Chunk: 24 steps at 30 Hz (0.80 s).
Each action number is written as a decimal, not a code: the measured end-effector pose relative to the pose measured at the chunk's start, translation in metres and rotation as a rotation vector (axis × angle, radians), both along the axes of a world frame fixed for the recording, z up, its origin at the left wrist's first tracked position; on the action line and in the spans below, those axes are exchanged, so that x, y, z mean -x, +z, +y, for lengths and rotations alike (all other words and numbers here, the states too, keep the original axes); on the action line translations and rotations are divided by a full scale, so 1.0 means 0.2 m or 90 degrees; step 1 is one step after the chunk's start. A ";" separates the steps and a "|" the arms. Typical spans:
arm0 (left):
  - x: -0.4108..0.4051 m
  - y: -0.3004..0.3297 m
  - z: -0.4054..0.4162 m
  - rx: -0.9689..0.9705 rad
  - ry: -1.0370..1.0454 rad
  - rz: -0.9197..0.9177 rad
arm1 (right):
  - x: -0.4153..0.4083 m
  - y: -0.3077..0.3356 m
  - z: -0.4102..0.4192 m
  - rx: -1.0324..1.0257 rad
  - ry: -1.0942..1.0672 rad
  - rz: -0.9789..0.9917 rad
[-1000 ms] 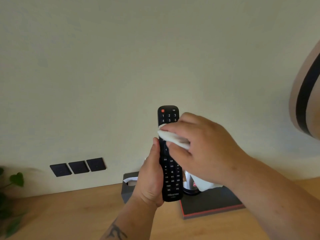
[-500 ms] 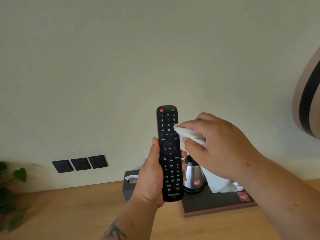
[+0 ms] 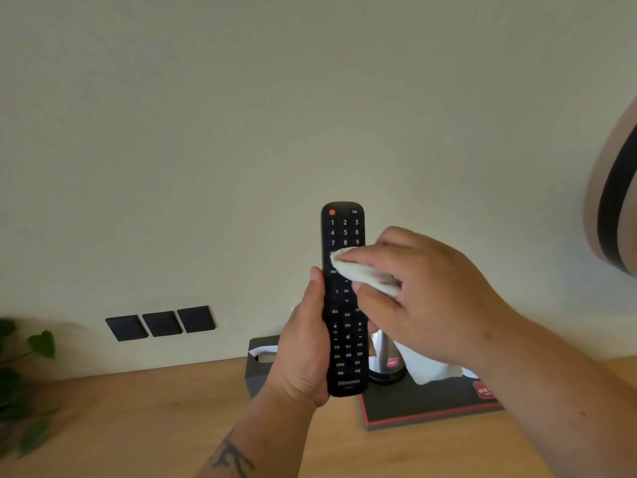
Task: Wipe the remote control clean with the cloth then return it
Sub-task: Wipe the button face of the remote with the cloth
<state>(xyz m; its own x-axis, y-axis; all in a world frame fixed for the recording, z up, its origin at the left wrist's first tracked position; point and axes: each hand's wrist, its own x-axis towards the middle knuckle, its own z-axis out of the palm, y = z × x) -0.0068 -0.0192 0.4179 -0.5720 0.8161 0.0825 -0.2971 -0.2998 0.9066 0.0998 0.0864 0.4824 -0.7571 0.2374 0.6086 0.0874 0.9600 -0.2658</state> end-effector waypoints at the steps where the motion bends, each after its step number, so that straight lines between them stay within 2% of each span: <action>1: 0.00 0.00 0.00 -0.006 -0.002 -0.007 | -0.01 0.00 0.01 0.014 -0.004 -0.004; 7: 0.00 0.00 0.01 -0.014 0.004 -0.050 | -0.03 0.00 0.00 0.008 -0.010 0.011; 12: -0.01 -0.01 0.02 0.014 0.002 -0.020 | 0.01 -0.01 -0.06 -0.013 0.015 -0.016; 20: 0.02 -0.04 0.01 -0.032 0.018 -0.062 | -0.08 -0.06 0.09 0.008 -0.065 -0.069; 24: 0.03 -0.05 0.03 -0.031 0.021 -0.075 | -0.10 -0.03 0.05 0.049 -0.021 0.006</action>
<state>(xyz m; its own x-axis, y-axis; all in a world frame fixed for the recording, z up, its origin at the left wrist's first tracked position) -0.0131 -0.0129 0.4072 -0.6061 0.7937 0.0518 -0.3903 -0.3536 0.8500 0.1191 0.0957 0.4770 -0.7419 0.3084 0.5954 0.1160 0.9336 -0.3391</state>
